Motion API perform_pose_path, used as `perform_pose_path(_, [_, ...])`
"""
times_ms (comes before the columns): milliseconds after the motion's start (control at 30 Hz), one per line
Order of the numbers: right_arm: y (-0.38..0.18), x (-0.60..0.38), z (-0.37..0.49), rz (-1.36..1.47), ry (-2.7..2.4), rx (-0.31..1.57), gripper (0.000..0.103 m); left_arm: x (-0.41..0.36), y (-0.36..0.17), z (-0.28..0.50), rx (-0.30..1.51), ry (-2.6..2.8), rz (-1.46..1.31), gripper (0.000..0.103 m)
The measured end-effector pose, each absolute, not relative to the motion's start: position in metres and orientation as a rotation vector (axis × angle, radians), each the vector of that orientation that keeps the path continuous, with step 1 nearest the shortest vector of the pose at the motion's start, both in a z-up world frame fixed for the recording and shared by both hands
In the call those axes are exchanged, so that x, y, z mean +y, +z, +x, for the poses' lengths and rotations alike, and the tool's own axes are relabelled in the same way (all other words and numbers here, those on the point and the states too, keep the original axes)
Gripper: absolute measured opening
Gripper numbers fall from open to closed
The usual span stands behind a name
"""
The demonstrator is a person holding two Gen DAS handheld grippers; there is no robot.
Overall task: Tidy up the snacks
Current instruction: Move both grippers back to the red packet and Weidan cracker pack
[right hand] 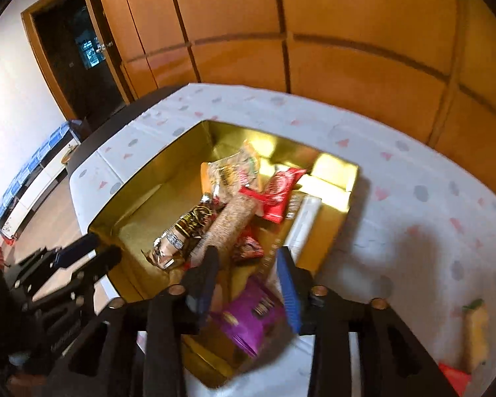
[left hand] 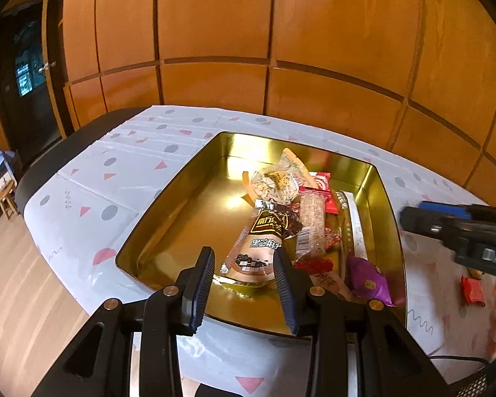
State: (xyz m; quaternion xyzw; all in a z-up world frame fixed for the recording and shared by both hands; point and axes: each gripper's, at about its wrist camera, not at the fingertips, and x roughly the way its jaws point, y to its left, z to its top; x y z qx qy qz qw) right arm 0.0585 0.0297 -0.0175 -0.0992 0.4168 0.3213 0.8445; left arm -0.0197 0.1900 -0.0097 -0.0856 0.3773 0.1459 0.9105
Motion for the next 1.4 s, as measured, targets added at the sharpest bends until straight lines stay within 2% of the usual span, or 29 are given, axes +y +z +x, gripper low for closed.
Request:
perform_pose_path(67, [-0.015, 0.013, 0.055, -0.204, 0.658, 0.870, 0.050, 0.188, -0.009, -0.018, 0.780, 0.287, -0.181, 0.037])
perform_pose_path(167, [-0.014, -0.013, 0.052, -0.211, 0.617, 0.870, 0.054, 0.183, -0.006, -0.018, 0.775, 0.273, -0.164, 0.037])
perform_pose_path(267, [-0.017, -0.047, 0.052, -0.199, 0.562, 0.890, 0.066, 0.180, -0.005, -0.018, 0.773, 0.256, -0.165, 0.037])
perform_pose_path(600, [-0.032, -0.171, 0.062, -0.063, 0.288, 0.985, 0.067, 0.158, 0.000, -0.016, 0.758, 0.186, -0.131, 0.037])
perform_pose_path(733, [-0.032, -0.233, 0.068, 0.100, 0.111, 0.995, 0.078, 0.151, 0.000, -0.015, 0.759, 0.164, -0.126, 0.037])
perform_pose_path(967, [-0.044, -0.309, 0.070, 0.357, -0.115, 1.020, 0.081, 0.138, -0.002, -0.013, 0.765, 0.128, -0.109, 0.037])
perform_pose_path(1333, [-0.104, -0.295, 0.088, 0.554, -0.065, 1.171, 0.081, 0.115, 0.004, -0.010, 0.754, 0.030, -0.059, 0.037])
perform_pose_path(1400, [-0.108, -0.290, 0.093, 0.560, -0.060, 1.170, 0.086, 0.111, 0.004, -0.009, 0.761, 0.016, -0.055, 0.037])
